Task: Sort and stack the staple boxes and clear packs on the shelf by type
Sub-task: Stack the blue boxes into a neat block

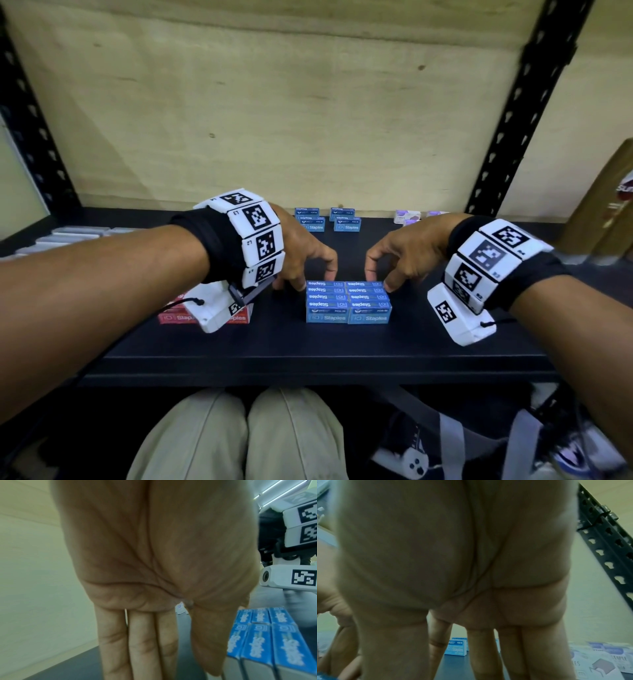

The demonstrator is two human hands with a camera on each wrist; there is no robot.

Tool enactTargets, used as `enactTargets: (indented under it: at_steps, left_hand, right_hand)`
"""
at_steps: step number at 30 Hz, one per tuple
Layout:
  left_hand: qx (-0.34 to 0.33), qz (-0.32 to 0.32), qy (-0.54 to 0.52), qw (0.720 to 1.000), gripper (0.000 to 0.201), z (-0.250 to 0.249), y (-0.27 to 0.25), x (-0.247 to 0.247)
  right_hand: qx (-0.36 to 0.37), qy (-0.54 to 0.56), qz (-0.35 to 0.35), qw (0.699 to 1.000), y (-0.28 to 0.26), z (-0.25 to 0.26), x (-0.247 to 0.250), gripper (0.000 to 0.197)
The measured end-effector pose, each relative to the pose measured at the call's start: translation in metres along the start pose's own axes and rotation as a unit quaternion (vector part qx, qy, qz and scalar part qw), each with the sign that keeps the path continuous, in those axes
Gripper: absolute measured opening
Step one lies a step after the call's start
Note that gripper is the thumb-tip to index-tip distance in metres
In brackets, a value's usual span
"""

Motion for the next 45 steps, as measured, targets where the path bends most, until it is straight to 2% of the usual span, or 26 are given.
enactTargets:
  at_steps: [9, 14, 17, 20, 23, 25, 30, 33, 36, 39, 41, 45]
  left_hand:
    - [-0.018, 0.002, -0.010, 1.000, 0.040, -0.001, 0.001, 0.002]
    - [-0.031, -0.001, -0.054, 0.998, 0.039, 0.010, 0.004, 0.010]
    - [-0.013, -0.064, -0.076, 0.995, 0.031, 0.026, 0.008, 0.029]
    - [0.012, -0.153, -0.078, 0.985, 0.023, 0.044, 0.007, 0.057]
    - [0.062, -0.235, -0.037, 0.969, 0.022, 0.062, 0.004, 0.088]
    - [0.084, -0.253, -0.003, 0.964, 0.027, 0.071, 0.009, 0.103]
    - [0.101, -0.225, 0.031, 0.969, 0.032, 0.089, 0.036, 0.123]
    - [0.101, -0.199, 0.033, 0.974, 0.035, 0.094, 0.054, 0.128]
    - [0.100, -0.193, 0.045, 0.975, 0.022, 0.098, 0.069, 0.133]
    - [0.085, -0.189, 0.044, 0.977, 0.022, 0.096, 0.075, 0.137]
    - [0.074, -0.185, 0.043, 0.979, 0.020, 0.092, 0.075, 0.140]
    - [0.095, -0.188, 0.076, 0.975, 0.020, 0.085, 0.079, 0.141]
  right_hand:
    - [-0.012, -0.003, -0.012, 1.000, -0.001, -0.002, 0.002, 0.022]
    - [-0.020, 0.051, -0.039, 0.998, 0.000, -0.015, 0.016, 0.021]
    - [-0.028, 0.057, -0.063, 0.996, 0.006, -0.022, 0.033, 0.022]
    - [-0.036, -0.001, -0.138, 0.990, 0.011, -0.024, 0.062, 0.024]
    - [-0.048, -0.046, -0.209, 0.976, 0.016, -0.026, 0.091, 0.028]
    - [-0.050, -0.049, -0.228, 0.971, 0.026, -0.028, 0.105, 0.032]
    - [-0.056, -0.074, -0.218, 0.971, 0.056, -0.027, 0.127, 0.039]
    - [-0.070, -0.084, -0.197, 0.974, 0.071, -0.026, 0.131, 0.036]
    - [-0.075, -0.073, -0.178, 0.978, 0.083, -0.029, 0.133, 0.026]
    - [-0.072, -0.051, -0.163, 0.983, 0.087, -0.030, 0.133, 0.018]
    - [-0.070, -0.045, -0.158, 0.984, 0.087, -0.028, 0.133, 0.019]
    - [-0.070, -0.039, -0.154, 0.985, 0.083, -0.025, 0.128, 0.023]
Point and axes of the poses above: each hand's wrist, its own y-axis towards the middle knuckle, its own x-axis out of the back of the hand, z = x × y, the point moved 9 cm from there along y, towards the middle knuckle, and after that the axes turned 15 degrees about z, right-handed, at the moved point
